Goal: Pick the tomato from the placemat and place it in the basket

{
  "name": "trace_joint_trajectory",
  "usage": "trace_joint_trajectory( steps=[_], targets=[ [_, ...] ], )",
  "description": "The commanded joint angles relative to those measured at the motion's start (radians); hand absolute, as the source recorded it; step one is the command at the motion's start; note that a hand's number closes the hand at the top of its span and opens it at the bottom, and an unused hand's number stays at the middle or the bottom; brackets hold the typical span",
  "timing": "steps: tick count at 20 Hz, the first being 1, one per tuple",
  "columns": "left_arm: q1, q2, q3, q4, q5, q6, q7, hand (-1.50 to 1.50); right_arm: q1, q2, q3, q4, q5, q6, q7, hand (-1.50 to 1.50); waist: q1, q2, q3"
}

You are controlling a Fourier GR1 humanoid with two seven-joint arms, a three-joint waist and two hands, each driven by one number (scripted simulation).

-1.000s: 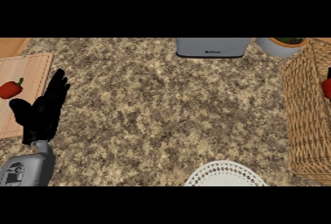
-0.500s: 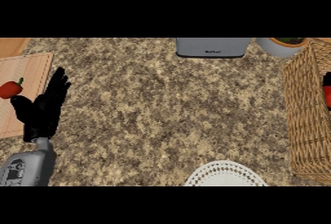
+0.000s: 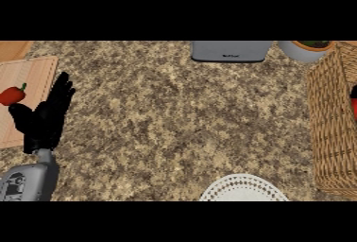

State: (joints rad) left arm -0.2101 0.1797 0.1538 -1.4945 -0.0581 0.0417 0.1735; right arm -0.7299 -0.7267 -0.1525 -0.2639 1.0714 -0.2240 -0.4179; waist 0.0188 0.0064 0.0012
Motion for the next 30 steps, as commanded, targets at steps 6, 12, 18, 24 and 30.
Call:
trace_joint_trajectory(
  steps=[6,12,18,24,30],
  targets=[
    [-0.052,0.011,0.019,0.023,0.009,0.007,0.023,0.00,-0.035,0.011,-0.166,-0.026,-0.198,0.059,-0.109,-1.50,-0.013,-0.003,0.000],
    [0.024,-0.015,-0.013,-0.020,-0.008,0.009,0.017,0.00,-0.090,-0.028,-0.294,-0.052,-0.358,0.213,-0.070,-1.50,-0.016,-0.010,-0.001],
    [0.008,0.015,0.020,-0.012,0.009,-0.002,0.019,0.00,-0.013,-0.134,-0.412,-0.045,-0.493,0.334,-0.034,-1.50,-0.031,-0.012,-0.002],
    [-0.010,0.008,0.021,-0.004,0.018,-0.001,0.026,0.00,0.112,-0.268,-0.546,0.062,-0.621,0.466,-0.115,-1.50,-0.017,-0.001,0.002],
    [0.024,0.003,0.007,-0.037,0.002,0.001,0.005,0.00,0.215,-0.370,-0.559,0.095,-0.647,0.625,-0.231,-1.50,0.000,0.002,0.004]
  ],
)
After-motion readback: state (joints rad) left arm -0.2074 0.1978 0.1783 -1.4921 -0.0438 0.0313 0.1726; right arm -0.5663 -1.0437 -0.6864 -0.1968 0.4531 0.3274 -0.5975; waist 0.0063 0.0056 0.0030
